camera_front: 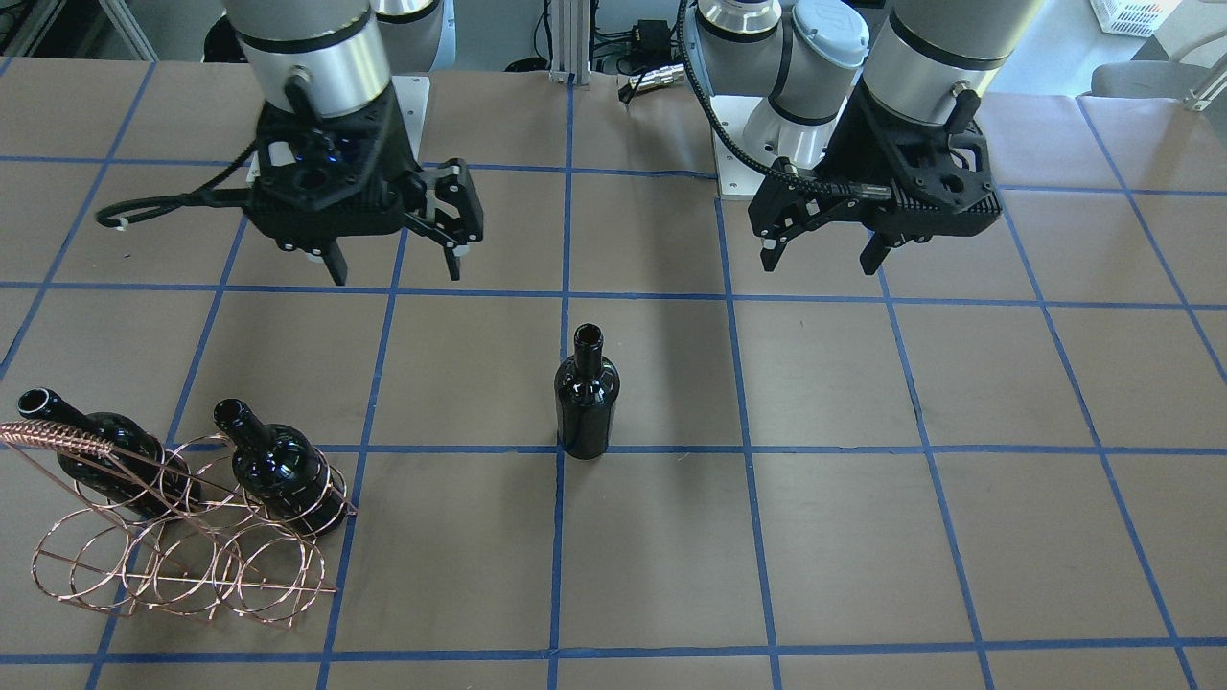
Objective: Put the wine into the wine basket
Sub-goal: 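Move the right gripper to the standing bottle and grasp its neck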
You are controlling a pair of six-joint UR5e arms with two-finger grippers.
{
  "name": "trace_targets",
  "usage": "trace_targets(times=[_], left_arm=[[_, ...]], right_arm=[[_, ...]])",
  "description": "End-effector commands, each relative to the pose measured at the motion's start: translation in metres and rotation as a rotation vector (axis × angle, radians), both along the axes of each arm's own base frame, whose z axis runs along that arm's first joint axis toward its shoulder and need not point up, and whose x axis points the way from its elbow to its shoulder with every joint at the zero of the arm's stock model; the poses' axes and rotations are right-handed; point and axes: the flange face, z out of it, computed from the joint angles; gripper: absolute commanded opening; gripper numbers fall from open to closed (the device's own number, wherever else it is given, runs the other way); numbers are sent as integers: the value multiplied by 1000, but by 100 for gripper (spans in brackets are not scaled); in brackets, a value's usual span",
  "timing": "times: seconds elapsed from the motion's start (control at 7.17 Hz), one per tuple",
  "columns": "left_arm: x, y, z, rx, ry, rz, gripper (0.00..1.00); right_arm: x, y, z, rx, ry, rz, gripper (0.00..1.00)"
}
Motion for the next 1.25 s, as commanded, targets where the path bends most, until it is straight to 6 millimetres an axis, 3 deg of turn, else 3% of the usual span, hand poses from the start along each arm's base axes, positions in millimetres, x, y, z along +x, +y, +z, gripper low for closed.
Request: trace_targets(times=[0.0,0.14,0.42,0.56,0.84,0.98,1.12], left_arm=[[4,2,-1,16,-4,-14,100],[4,2,-2,20,-12,-16,100],[14,4,-7,33,-111,-16,100],[13,4,-8,31,-107,-16,100],[10,4,-9,32,-105,-20,100],[10,4,-9,32,-105,-20,100],[10,4,-9,33,-105,-19,100]], right_arm=[[71,-16,-50,12,-23,-81,100],[88,-18,-73,42,-10,-88,100],[106,-17,-98,80,-6,-129,100],[105,-17,-103,87,8,-129,89],[105,-13,-104,103,8,-127,86],[104,-10,-106,129,16,-122,71],[104,-10,-107,132,18,-119,48]])
